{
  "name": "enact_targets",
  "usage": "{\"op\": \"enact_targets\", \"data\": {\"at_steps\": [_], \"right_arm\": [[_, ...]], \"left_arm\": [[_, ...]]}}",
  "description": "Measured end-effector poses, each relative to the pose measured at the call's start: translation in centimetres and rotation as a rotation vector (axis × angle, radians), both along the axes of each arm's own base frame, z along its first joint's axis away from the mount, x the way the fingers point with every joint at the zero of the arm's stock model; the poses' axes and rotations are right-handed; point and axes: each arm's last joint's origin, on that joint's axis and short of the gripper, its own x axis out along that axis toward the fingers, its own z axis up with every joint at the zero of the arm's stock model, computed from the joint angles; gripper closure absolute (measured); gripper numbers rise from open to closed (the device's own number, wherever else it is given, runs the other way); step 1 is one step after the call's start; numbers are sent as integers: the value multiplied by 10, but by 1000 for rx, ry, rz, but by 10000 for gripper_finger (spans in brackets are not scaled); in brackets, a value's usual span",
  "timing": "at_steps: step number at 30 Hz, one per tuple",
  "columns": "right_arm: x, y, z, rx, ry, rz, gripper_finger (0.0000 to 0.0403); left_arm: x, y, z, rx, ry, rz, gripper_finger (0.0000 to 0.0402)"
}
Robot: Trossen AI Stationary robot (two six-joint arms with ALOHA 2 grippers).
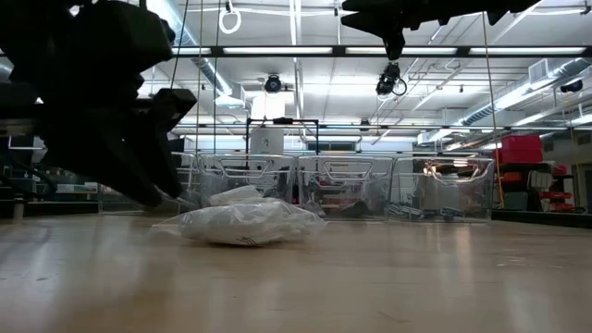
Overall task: Pick & Place Travel size toiletries
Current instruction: Put the white vanity pack into the middle left transparent bin
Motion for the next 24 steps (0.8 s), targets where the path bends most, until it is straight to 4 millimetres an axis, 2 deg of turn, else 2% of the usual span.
{"op": "enact_targets", "data": {"at_steps": [5,16,24], "right_arm": [[0,0,0,0,0,0,288],[0,0,0,0,0,0,291],[0,0,0,0,0,0,293]], "left_arm": [[-5,0,-6,-28,-5,3,290],[-5,-3,-5,-22,-32,-35,290],[-12,1,-14,-15,-48,-40,290]]}}
